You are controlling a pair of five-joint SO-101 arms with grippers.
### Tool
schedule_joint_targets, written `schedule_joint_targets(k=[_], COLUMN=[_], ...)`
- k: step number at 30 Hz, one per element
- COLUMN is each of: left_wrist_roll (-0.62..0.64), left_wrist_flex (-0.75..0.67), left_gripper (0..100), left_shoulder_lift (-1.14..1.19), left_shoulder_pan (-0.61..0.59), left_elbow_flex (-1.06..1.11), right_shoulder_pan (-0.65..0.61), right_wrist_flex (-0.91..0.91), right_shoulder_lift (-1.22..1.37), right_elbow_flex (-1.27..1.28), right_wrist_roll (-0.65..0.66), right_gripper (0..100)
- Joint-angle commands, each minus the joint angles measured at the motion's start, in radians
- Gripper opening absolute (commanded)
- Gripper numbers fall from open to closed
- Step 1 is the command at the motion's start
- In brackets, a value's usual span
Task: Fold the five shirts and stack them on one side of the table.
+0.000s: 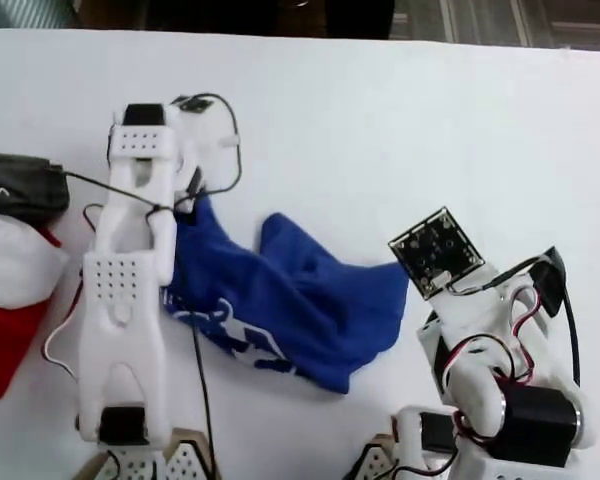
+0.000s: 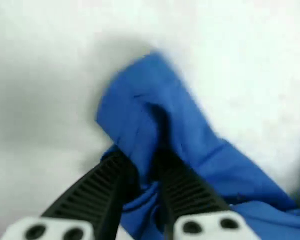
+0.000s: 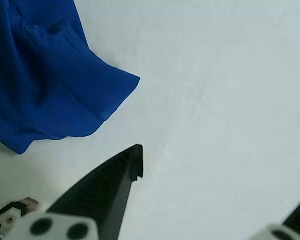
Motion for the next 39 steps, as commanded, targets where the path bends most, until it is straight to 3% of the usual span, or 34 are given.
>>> schedule_joint_targets(k=[1,7,10,14,18,21,28,36,39], left_wrist_roll=[0.055,0.117,0.12,0.092,-0.032,-0.035,-0.04,-0.04,-0.04], left_wrist_flex=[0.014,0.014,0.014,0.015,0.015,0.014,0.014,0.014,0.014], left_gripper=[3,3,3,3,17,26,26,26,26], left_shoulder_lift=[-0.037,-0.199,-0.264,-0.288,-0.296,-0.299,-0.301,-0.298,-0.298], left_shoulder_pan=[-0.028,-0.121,-0.21,-0.338,-0.405,-0.45,-0.574,-0.654,-0.652], left_elbow_flex=[-0.131,-0.369,-0.414,-0.361,-0.173,-0.085,-0.174,-0.206,-0.206], right_shoulder_pan=[0.005,0.005,0.005,-0.016,-0.148,-0.268,-0.475,-0.564,-0.579], right_wrist_flex=[-0.005,-0.137,-0.242,-0.39,-0.493,-0.529,-0.521,-0.483,-0.377], right_shoulder_lift=[-0.002,-0.002,-0.002,0.001,0.077,0.245,0.759,1.303,1.465], right_elbow_flex=[0.034,0.195,0.244,0.285,0.295,0.245,-0.132,-0.459,-0.582], right_wrist_roll=[-0.002,-0.011,-0.107,-0.272,-0.367,-0.404,-0.525,-0.784,-0.806], right_gripper=[47.2,47.2,47.2,47.2,47.2,47.2,47.2,47.2,47.2])
